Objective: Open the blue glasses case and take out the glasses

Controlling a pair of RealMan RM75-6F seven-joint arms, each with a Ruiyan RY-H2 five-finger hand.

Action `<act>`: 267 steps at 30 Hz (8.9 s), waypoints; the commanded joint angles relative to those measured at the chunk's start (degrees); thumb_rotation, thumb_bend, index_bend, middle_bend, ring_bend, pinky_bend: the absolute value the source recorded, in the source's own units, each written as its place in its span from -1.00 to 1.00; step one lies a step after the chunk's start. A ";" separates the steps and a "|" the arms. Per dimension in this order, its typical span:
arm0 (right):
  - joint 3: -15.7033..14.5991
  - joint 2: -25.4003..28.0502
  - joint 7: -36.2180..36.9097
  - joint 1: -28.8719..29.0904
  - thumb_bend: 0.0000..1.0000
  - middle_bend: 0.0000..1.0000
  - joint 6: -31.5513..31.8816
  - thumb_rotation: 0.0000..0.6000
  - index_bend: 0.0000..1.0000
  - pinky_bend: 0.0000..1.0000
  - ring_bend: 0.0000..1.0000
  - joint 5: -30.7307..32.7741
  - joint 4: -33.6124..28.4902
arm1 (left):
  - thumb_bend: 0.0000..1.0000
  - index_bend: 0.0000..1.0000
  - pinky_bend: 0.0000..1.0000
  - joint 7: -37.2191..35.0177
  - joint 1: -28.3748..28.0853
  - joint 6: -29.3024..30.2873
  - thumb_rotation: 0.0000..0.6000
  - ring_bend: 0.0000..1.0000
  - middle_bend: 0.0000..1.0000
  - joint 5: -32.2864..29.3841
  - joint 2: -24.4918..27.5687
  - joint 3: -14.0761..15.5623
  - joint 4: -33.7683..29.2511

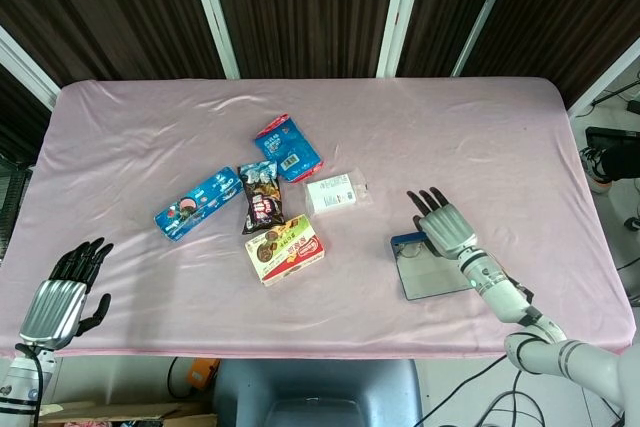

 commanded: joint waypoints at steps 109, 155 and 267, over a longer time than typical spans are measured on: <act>-6.48 6.79 3.14 -6.02 0.08 -1.00 12.04 1.00 -0.03 -1.00 -1.00 -12.30 -7.78 | -0.11 -1.00 -0.73 -0.43 0.31 0.66 1.00 -0.96 -0.97 0.76 -0.07 0.18 0.22; -6.77 1.02 2.31 -5.75 0.10 -1.00 7.36 1.00 0.25 -1.00 -1.00 -10.69 -0.40 | -0.11 -1.00 -0.73 -1.90 0.22 0.41 1.00 -0.96 -0.98 0.65 0.43 0.14 0.30; -12.97 17.29 7.71 -35.59 -0.30 -1.00 51.86 1.00 -0.96 -1.00 -1.00 -12.42 -21.08 | -0.11 -1.00 -0.85 -4.80 2.27 6.81 1.00 -1.00 -1.00 6.39 0.61 1.20 2.84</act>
